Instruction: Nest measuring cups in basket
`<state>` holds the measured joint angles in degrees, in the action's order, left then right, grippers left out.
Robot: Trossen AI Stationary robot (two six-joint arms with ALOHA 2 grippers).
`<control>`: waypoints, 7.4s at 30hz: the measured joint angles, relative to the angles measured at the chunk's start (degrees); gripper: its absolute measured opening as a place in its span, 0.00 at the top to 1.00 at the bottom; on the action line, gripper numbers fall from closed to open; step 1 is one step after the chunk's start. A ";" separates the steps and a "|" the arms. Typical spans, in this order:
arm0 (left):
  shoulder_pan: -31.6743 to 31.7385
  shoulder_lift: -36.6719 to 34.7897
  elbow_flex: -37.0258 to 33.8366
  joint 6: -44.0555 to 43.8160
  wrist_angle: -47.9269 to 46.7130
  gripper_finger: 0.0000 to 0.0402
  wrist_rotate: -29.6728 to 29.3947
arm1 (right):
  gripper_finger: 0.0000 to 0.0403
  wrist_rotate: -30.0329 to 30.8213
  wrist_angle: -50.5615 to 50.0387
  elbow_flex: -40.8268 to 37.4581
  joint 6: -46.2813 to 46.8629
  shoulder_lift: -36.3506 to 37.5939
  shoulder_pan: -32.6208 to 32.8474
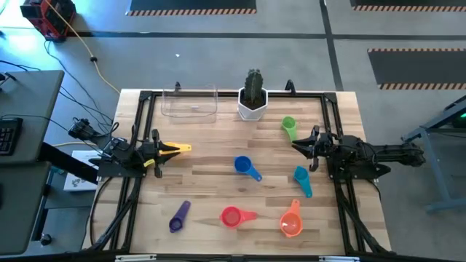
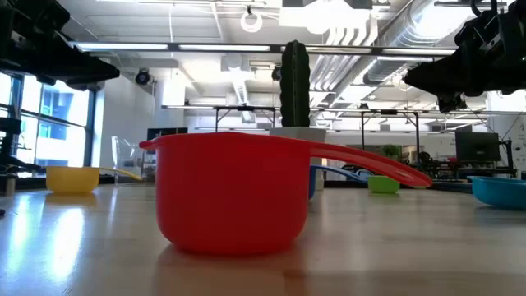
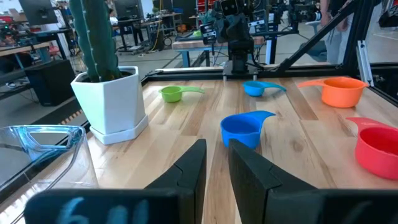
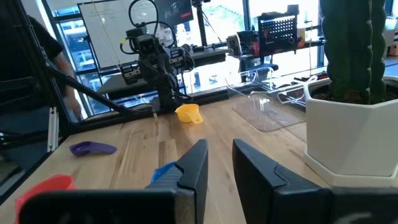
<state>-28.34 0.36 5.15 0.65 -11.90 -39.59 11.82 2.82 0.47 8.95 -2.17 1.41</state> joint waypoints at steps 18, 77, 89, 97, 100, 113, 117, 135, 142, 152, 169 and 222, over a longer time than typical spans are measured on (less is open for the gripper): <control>0.00 0.00 0.00 0.01 0.01 0.86 -0.02 | 0.83 0.02 -0.01 0.00 0.00 0.00 0.00; 0.01 0.00 0.00 -21.47 1.66 0.86 -9.03 | 0.83 0.02 0.01 -0.02 0.00 0.00 0.00; 0.00 0.00 0.00 -23.08 2.70 0.86 -9.05 | 0.83 0.02 0.00 0.00 0.00 0.00 0.00; 0.00 0.00 0.00 -23.08 4.37 0.86 -9.20 | 0.83 0.01 0.00 0.00 0.00 0.00 0.00; 0.00 0.00 0.00 -23.05 6.32 0.86 -9.22 | 0.83 0.02 -0.01 0.00 0.00 0.00 0.00; 0.00 0.00 0.00 -23.02 13.53 0.86 -11.46 | 0.83 0.00 -0.01 0.00 3.78 0.00 0.00; 0.02 -0.02 0.00 -22.99 16.69 0.86 -12.02 | 0.83 0.00 0.01 0.00 3.13 0.00 0.00; 1.94 0.00 0.00 -12.07 25.16 0.83 -18.20 | 0.83 0.00 4.34 0.00 10.23 0.02 0.00; 3.21 0.00 0.00 -16.97 25.48 0.74 -19.08 | 0.83 0.01 6.46 0.39 10.19 0.02 0.00; 3.21 0.20 3.13 -17.81 27.28 0.72 -16.46 | 0.83 1.54 15.05 3.01 11.76 0.02 0.00; 3.21 20.92 17.86 -12.90 28.34 0.72 -10.33 | 0.83 6.20 24.82 3.16 12.06 0.00 0.02; 3.23 82.57 43.87 -24.59 19.28 0.72 27.78 | 0.83 3.19 -1.78 31.39 27.11 -30.14 10.71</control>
<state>-25.10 82.93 49.01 -23.94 7.38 -11.82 15.01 1.04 31.86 36.06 -32.32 12.12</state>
